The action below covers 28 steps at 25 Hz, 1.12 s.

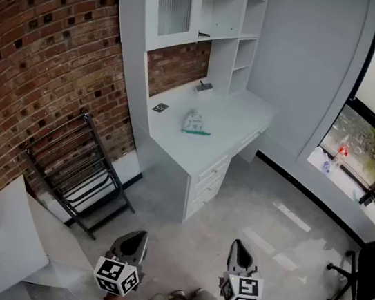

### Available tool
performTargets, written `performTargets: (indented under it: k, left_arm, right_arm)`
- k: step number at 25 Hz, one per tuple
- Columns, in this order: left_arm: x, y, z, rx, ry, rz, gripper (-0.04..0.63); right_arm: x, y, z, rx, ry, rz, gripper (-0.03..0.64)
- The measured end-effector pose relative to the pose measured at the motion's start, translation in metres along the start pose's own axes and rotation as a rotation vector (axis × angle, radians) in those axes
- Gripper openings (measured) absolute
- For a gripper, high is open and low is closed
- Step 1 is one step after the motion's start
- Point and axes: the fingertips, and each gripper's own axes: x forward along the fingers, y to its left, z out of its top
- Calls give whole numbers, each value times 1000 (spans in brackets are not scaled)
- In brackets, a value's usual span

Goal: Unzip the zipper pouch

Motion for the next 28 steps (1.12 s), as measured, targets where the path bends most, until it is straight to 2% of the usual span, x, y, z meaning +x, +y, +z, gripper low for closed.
performTargets:
  k: [6,11,17,20,21,22,26,28]
  left_arm:
    - [2,-7,0,-27,6,-32,3]
    - [5,-14,-5,-5,21,-37,3]
    - [7,-25,-5,-5,7,-65,5]
    - [12,-31,-7,3,19,-90,5]
    - [13,-33,-7,5,22,-96,6]
    - [15,-35,-7,8,23,-99,6]
    - [23,-49,-7,36,45,-137,91]
    - [27,-60,-9,57,64,-170,168]
  right_arm:
    - [-6,2,1,-10,1,6,2]
    - [-9,-1,-2,-9,5,8,2]
    - [-11,-5,-9,52,17,19,2]
    - [-13,-8,-12,37,27,6,10]
    - [-12,-7,-13,34,35,18,49]
    - [-12,-5,-15,36,43,35,136]
    - [-11,-4,-17,50,62,80,219]
    - [-11,-6,-18,52,69,93,277]
